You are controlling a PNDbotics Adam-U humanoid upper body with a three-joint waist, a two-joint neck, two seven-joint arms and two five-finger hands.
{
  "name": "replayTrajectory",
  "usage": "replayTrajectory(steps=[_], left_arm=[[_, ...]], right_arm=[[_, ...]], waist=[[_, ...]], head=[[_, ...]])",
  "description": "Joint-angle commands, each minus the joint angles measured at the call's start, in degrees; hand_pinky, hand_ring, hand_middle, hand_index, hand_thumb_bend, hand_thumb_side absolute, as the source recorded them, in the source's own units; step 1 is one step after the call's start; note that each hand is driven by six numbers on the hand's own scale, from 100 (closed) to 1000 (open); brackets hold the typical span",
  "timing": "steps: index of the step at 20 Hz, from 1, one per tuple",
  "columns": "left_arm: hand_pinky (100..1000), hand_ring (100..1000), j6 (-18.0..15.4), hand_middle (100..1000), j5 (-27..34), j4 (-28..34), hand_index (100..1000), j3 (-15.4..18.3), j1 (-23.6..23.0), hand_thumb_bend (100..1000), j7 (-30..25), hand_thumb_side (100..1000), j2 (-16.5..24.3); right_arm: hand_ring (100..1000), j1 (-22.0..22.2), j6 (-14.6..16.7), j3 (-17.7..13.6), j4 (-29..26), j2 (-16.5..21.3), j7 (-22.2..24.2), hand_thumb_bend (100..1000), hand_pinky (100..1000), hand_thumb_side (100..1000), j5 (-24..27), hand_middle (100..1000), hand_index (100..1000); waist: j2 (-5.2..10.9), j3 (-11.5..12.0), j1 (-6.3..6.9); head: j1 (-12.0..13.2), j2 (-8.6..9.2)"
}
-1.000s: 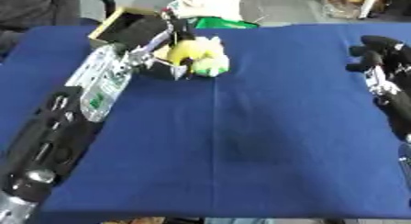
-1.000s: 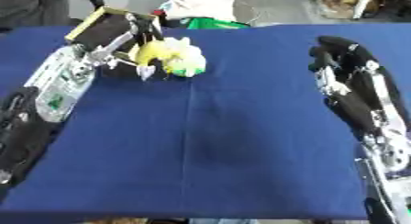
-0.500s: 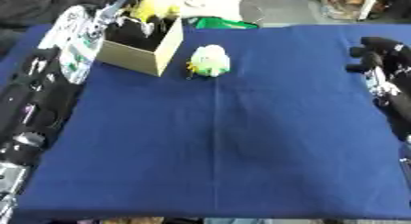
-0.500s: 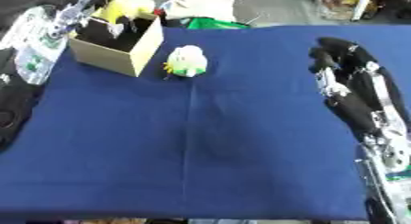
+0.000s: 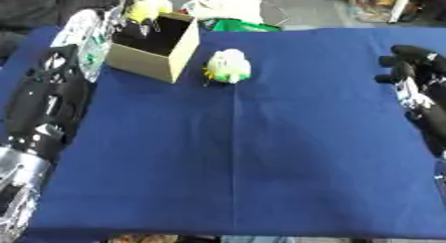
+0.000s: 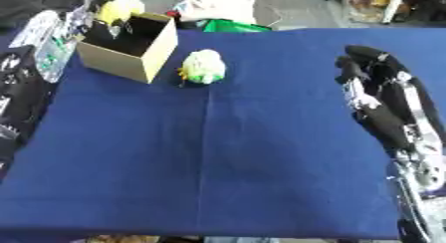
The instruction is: Pick up objects on the table and place them in the box.
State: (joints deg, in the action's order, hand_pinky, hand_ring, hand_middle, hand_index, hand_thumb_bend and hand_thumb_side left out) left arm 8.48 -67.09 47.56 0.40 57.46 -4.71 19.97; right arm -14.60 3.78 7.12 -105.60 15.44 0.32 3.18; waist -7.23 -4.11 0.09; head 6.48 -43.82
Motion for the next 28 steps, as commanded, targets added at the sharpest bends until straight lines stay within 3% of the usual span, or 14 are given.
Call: replayTrajectory(steps=[1,5,7,8,10,14,20,24,28], left_arm=[[652,580,0.45,533,-3.13,-3.71,737,1.43,2.49,348,2.78,100,-0.15],[723,682,0.59,639,-7.01,-6.87,809,1.71,3.36,436,4.19,137,-0.88],[723,682,0.60,639,-8.57,-7.24,809,1.97,3.54,436,3.82,137,-1.09],[777,756,0.61,735,-9.11,-7.27,856,2.14,3.57,540,3.66,238,-1.15],[776,758,1.60,742,-10.56,-7.28,863,2.40,3.70,580,3.47,278,-1.34],[747,735,1.88,720,-10.84,-4.81,857,2.40,3.67,582,4.37,292,-1.75],[722,702,-2.18,678,-6.13,1.77,839,0.30,4.47,546,2.75,278,-2.12],[725,684,-5.50,650,-2.75,6.52,812,-3.02,4.57,539,-0.34,286,-2.90],[720,665,-9.12,624,0.10,5.51,790,-7.48,4.38,520,-3.95,258,-4.41]], right_arm=[[835,-0.56,0.14,0.03,-0.53,0.42,0.40,100,727,411,0.21,635,796],[835,-0.54,0.15,0.05,-0.47,0.38,0.54,100,727,411,0.23,635,796],[835,-0.53,0.16,0.04,-0.45,0.37,0.55,100,727,411,0.24,635,796],[835,-0.52,0.17,0.04,-0.44,0.36,0.55,100,727,412,0.24,635,796],[835,-0.50,0.18,0.02,-0.42,0.33,0.58,100,727,412,0.26,635,796],[835,-0.43,0.19,-0.05,-0.37,0.30,0.58,100,728,413,0.28,635,796],[836,-0.43,0.20,-0.01,-0.28,0.27,0.67,100,728,414,0.28,635,797],[836,-0.50,0.21,0.04,-0.28,0.27,0.73,100,728,414,0.26,635,797],[836,-0.63,0.22,0.08,-0.28,0.22,0.81,100,728,415,0.30,636,797]], waist=[[0.93,-0.10,-0.01],[0.89,-0.19,0.04],[0.90,-0.20,0.04],[0.91,-0.20,0.04],[0.97,-0.29,0.06],[1.03,-0.37,0.14],[0.98,-0.59,0.25],[0.89,-0.90,0.35],[0.81,-1.22,0.43]], head=[[0.42,-0.30],[0.60,-0.30],[0.65,-0.30],[0.65,-0.30],[0.71,-0.30],[0.55,-0.30],[0.63,-0.30],[0.69,-0.30],[0.73,-0.30]])
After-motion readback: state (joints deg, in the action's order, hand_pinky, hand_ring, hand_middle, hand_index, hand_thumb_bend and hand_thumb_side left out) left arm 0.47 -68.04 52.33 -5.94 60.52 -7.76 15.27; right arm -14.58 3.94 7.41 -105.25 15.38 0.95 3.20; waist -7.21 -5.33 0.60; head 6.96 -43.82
